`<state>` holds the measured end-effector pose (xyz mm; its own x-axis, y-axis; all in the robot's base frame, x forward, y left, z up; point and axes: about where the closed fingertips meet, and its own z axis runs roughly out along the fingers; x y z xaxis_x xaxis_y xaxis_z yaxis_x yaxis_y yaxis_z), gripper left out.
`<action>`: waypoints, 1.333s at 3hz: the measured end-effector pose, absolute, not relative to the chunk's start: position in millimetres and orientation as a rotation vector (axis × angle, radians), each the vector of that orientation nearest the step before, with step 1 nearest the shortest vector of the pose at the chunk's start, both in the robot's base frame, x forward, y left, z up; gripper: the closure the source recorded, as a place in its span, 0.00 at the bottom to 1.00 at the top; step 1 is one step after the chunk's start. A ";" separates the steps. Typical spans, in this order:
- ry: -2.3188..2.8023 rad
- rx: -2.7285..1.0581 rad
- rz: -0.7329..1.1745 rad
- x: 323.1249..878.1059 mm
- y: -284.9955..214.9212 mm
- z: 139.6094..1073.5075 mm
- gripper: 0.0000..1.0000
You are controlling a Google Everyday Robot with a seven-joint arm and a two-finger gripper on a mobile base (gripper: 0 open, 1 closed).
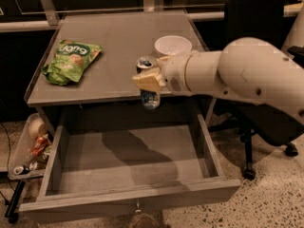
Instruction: Place redbull can into top drawer
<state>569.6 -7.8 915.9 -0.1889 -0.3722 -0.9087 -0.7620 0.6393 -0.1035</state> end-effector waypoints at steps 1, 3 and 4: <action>1.877 -0.831 0.448 532.2 -19.5 877.4 1.00; 1.931 -0.773 0.474 506.9 -26.3 832.0 1.00; 1.935 -0.721 0.457 511.7 -24.4 814.9 1.00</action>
Offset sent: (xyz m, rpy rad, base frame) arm -0.0846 -0.0280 -0.1380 0.0744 0.1814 -0.1509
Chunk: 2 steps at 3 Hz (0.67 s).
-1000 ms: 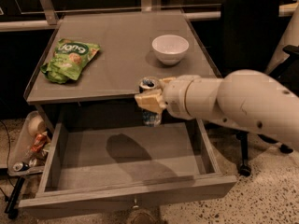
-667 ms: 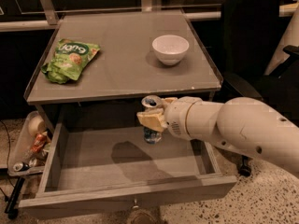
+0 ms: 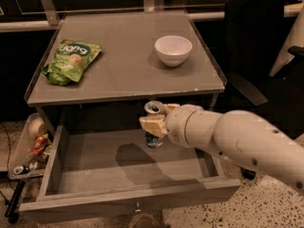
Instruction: Place redbull can into top drawer
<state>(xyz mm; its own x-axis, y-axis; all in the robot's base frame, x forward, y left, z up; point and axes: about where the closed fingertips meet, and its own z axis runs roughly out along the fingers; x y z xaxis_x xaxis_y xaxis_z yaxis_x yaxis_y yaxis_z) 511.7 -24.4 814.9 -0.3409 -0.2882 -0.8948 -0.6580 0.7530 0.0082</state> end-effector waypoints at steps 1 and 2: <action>1.933 -0.643 0.448 526.3 -18.0 773.1 1.00; 1.921 -0.575 0.434 541.2 -16.8 743.5 1.00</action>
Offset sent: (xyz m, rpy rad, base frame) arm 0.0480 0.0060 -0.1095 0.0947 -0.0392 -0.1805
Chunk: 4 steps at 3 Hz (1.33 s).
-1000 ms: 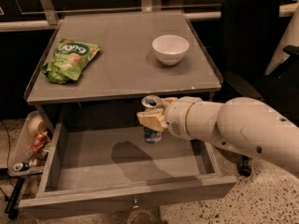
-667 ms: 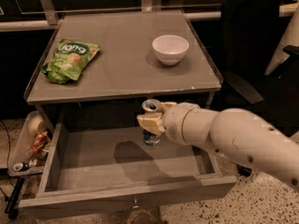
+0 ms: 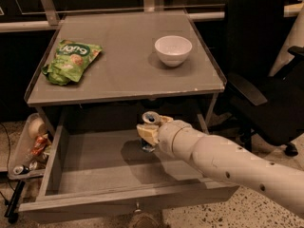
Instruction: Place redbull can into top drawer
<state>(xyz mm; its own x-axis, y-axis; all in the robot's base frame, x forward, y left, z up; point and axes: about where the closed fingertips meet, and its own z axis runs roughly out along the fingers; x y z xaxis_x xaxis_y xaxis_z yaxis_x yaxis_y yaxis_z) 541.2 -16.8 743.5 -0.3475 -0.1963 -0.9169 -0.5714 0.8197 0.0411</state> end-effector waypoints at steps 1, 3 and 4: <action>1.918 -0.534 0.429 551.0 -14.3 715.6 1.00; 1.925 -0.517 0.365 567.8 -21.2 680.6 1.00; 1.930 -0.505 0.325 569.4 -25.8 673.3 1.00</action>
Offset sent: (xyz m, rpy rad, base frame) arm 0.0298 -0.0038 -0.0785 -0.0020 -0.0094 -0.0821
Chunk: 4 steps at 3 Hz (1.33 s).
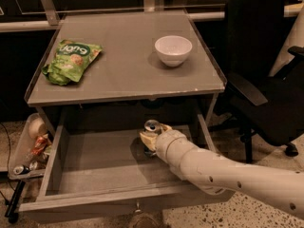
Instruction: Place redbull can into top drawer
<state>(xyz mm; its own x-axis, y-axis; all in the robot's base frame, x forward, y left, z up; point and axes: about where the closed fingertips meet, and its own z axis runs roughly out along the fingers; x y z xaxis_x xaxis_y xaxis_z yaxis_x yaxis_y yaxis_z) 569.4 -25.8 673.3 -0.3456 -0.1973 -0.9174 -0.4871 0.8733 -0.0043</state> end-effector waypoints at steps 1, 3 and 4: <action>1.930 -0.485 0.289 567.7 -30.6 670.1 1.00; 1.929 -0.450 0.269 559.0 -34.3 670.0 0.85; 1.929 -0.450 0.269 559.0 -34.3 670.1 0.61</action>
Offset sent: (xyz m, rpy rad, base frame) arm -0.0201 -0.0140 -0.0043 -0.0046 -0.0177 -0.1007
